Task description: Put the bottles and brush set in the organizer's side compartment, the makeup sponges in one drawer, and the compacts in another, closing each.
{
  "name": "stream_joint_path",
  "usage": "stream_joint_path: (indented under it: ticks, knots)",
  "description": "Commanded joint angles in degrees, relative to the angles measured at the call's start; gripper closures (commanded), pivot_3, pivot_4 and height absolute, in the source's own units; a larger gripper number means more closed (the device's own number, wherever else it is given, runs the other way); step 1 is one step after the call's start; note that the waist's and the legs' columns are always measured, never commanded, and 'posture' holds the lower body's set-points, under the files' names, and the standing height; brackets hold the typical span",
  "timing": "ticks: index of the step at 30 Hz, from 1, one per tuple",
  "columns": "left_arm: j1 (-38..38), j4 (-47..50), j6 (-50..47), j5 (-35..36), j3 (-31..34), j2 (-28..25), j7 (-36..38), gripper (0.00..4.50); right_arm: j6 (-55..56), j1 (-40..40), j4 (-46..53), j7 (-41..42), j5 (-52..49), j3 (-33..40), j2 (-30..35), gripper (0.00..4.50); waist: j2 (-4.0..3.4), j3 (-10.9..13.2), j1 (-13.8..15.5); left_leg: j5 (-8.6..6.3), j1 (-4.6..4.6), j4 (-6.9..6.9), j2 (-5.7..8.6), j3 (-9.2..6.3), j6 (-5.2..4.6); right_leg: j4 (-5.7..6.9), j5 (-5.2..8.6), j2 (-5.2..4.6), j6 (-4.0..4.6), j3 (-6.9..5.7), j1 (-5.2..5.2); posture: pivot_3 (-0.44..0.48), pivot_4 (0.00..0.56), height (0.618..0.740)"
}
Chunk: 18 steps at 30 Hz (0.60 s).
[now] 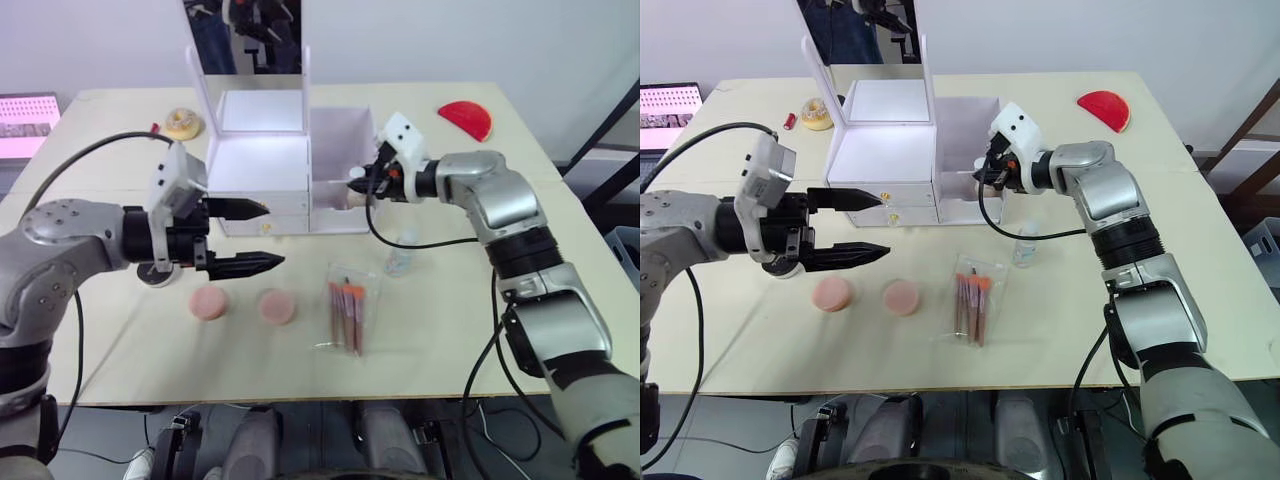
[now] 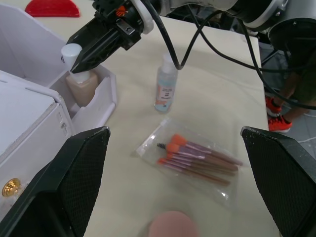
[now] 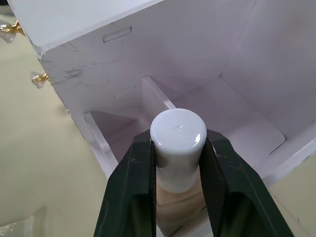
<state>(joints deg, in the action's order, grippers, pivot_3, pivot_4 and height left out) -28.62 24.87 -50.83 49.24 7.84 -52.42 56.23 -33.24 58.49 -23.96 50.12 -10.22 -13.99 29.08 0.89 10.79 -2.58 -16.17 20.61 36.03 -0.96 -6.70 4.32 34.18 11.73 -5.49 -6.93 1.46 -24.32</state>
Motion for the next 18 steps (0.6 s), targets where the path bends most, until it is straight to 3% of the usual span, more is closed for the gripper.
stream_joint_path:
  ticks: [1,5,10,18]
  knots:
    - [-0.3,0.6,0.8,0.4,1.6,-0.6,0.2,0.0,0.3,0.3,1.6,-0.1,0.2,2.0,-0.3,1.88,0.0,0.0,0.0,0.0,-0.01,0.0,0.0,0.0,0.0,0.03,0.0,0.0,0.0,0.0,0.0,0.0,0.15,0.74]
    - [-0.5,0.5,1.0,0.3,1.3,-0.3,0.1,0.0,-1.9,0.8,4.6,0.5,-0.6,3.1,0.2,0.05,-0.01,0.0,0.0,0.0,-0.02,0.0,0.0,0.0,0.0,0.05,0.0,0.0,0.0,0.0,0.0,0.0,0.15,0.74]
    - [0.1,-0.4,1.9,-0.4,1.5,-0.3,0.5,0.0,-9.5,1.9,14.5,1.9,-4.3,7.1,3.3,0.05,-0.01,0.0,0.0,0.0,-0.01,-0.02,0.0,0.0,0.0,0.04,0.0,0.0,-0.01,0.0,0.0,0.0,0.15,0.74]
    - [6.4,-10.2,7.6,-5.7,4.8,-2.7,3.6,0.0,-31.6,-4.8,41.0,-1.0,-19.2,24.8,11.7,0.05,0.04,0.0,0.2,-0.01,-0.02,-0.03,0.0,-0.01,-0.01,0.04,0.08,0.0,0.11,-0.01,0.0,0.0,0.15,0.74]
